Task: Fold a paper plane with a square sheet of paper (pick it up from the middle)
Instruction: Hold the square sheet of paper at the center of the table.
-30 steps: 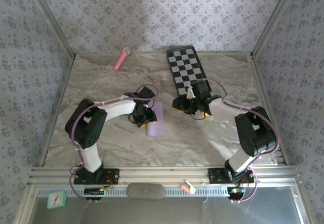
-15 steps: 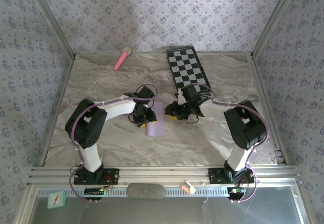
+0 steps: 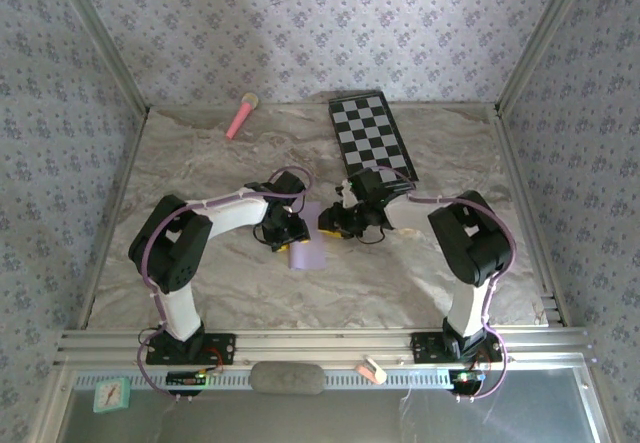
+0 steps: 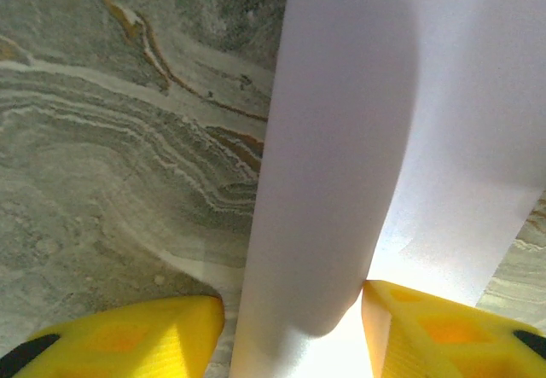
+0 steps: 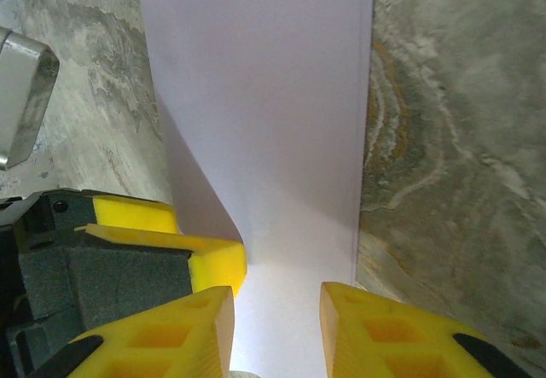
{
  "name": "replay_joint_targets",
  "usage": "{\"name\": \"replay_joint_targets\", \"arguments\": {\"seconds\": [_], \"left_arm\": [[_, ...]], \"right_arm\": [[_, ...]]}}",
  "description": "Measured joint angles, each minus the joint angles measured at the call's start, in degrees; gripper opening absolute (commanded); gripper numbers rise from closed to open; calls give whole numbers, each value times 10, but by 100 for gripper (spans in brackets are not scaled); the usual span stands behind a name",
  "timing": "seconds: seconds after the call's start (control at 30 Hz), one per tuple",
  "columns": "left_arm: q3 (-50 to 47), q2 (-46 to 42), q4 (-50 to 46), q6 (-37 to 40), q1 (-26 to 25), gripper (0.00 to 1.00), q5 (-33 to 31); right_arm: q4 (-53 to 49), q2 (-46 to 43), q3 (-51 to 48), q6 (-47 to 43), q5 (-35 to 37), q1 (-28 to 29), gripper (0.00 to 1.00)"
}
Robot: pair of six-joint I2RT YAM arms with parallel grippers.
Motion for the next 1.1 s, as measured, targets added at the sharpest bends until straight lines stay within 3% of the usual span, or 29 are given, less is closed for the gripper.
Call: {"name": "replay_joint_targets", "arguments": {"seconds": [0.53,1.1], "left_arm": [[0,1,-1,7,0,52,0],[16,-24,-14,6,0,54,-6]], "right_arm": [[-17,40,39,0,1,15,25],[-108,60,79,-24,65,28,17]]}}
